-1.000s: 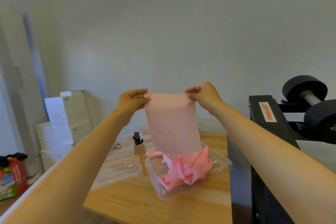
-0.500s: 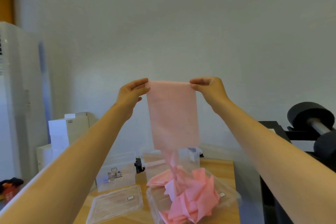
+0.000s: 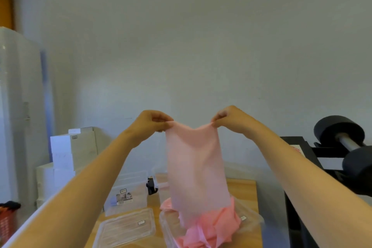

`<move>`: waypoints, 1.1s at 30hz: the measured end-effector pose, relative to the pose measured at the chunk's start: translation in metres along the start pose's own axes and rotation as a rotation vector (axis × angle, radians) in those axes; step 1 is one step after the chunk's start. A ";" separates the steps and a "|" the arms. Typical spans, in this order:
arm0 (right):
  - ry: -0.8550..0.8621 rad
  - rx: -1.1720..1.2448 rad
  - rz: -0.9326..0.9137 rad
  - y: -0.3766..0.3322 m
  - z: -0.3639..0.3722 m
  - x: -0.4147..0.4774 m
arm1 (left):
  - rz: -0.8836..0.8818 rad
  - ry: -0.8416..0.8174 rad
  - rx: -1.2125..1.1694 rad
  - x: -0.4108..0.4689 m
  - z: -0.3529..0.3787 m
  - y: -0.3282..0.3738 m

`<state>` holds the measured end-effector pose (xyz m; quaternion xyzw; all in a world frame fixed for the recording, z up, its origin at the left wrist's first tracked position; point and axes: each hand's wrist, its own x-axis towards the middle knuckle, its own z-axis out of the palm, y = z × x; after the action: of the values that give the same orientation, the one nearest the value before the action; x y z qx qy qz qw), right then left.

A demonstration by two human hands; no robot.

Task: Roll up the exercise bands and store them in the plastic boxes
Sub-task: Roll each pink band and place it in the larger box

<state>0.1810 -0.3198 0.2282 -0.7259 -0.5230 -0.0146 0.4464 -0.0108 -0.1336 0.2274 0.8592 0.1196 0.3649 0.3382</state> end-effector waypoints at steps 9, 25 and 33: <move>-0.033 0.317 0.094 0.100 0.069 0.061 | -0.187 -0.133 -0.036 0.042 0.024 -0.118; -0.274 0.540 0.030 0.098 0.062 0.114 | -0.183 -0.344 -0.500 0.094 0.000 -0.144; -0.125 0.404 -0.041 0.098 0.069 0.127 | -0.176 -0.227 -0.211 0.104 -0.004 -0.142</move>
<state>0.2837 -0.1848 0.1865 -0.6104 -0.5565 0.1264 0.5493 0.0653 0.0208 0.1912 0.8408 0.1164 0.2450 0.4685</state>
